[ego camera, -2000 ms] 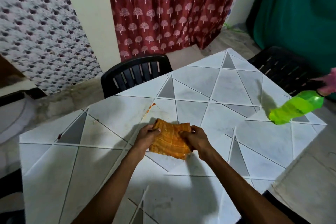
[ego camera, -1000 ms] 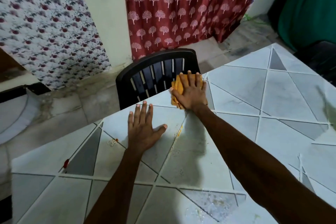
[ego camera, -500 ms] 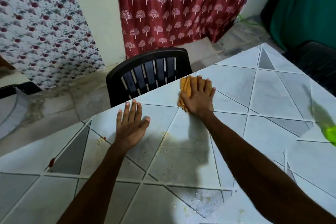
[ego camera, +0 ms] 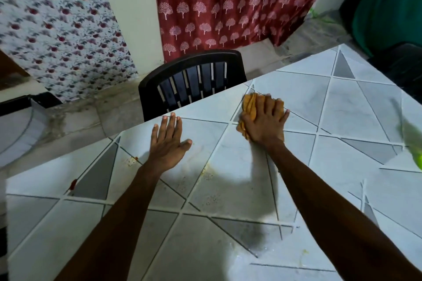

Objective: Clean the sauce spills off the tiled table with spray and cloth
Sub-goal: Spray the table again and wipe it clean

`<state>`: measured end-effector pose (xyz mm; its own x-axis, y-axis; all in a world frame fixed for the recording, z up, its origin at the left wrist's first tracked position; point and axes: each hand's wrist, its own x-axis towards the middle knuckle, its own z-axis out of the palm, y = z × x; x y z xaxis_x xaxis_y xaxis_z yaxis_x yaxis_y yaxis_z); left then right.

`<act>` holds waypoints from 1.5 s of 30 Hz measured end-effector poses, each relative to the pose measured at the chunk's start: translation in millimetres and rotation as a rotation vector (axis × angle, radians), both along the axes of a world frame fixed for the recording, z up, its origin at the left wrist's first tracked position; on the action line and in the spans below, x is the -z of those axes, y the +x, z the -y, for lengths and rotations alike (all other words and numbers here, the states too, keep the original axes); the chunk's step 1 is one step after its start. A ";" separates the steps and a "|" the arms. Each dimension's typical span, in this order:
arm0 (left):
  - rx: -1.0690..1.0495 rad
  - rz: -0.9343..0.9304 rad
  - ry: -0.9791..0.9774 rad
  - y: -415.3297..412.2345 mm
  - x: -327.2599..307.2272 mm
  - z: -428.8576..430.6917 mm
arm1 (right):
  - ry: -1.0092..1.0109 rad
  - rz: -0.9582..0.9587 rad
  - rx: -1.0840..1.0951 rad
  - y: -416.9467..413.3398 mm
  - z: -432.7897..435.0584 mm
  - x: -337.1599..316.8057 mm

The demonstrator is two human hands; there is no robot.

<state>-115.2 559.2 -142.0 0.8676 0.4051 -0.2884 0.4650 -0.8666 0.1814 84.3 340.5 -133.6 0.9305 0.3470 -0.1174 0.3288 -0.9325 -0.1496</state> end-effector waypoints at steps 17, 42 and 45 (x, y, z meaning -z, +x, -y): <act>-0.039 0.050 0.027 -2.2 5.8 2.0 | 0.031 0.073 -0.185 -125.3 128.2 9.4; -0.149 0.226 -0.028 9.7 2.5 64.3 | 0.052 0.000 -0.507 -119.2 185.8 -2.3; -0.094 0.254 -0.015 2.8 -1.2 91.4 | 0.019 0.037 -0.049 -69.2 209.3 -1.5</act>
